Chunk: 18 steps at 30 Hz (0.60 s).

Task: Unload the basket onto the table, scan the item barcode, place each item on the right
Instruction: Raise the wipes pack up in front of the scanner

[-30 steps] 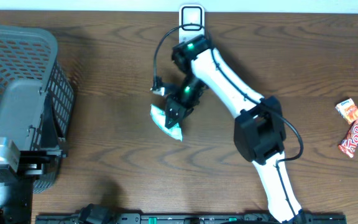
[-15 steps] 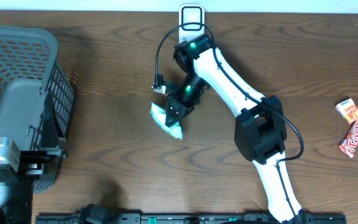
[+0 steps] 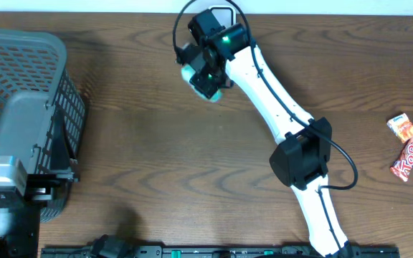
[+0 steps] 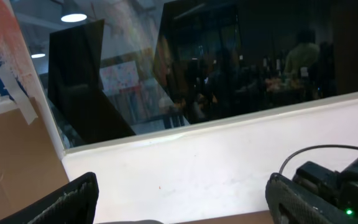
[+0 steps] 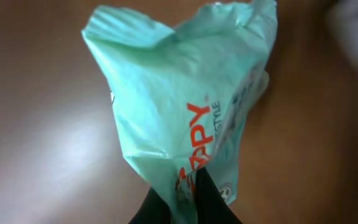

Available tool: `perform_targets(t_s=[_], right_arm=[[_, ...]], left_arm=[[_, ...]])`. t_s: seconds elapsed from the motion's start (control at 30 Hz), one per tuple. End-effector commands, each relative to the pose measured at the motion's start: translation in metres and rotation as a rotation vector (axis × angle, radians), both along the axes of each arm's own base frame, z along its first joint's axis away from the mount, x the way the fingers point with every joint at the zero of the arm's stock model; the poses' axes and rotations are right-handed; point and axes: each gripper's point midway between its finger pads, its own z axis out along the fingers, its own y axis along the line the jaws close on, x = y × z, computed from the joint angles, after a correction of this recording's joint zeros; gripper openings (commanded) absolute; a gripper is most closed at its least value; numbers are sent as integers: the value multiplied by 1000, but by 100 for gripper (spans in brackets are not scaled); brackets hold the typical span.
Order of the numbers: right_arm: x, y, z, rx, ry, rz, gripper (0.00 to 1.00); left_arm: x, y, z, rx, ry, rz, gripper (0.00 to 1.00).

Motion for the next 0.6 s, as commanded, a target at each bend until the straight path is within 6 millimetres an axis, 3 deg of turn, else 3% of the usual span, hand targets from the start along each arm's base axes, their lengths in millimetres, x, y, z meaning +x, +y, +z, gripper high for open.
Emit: perform_targets(t_s=[0.0, 0.4, 0.57], right_arm=[[42, -29, 34, -211, -281, -29, 1], [127, -27, 100, -225, -703, 46, 1], [159, -34, 100, -245, -804, 39, 1]], left_arm=[[3, 1, -1, 6, 5, 11, 86], [4, -4, -6, 11, 26, -15, 86], [4, -5, -6, 10, 26, -21, 86]])
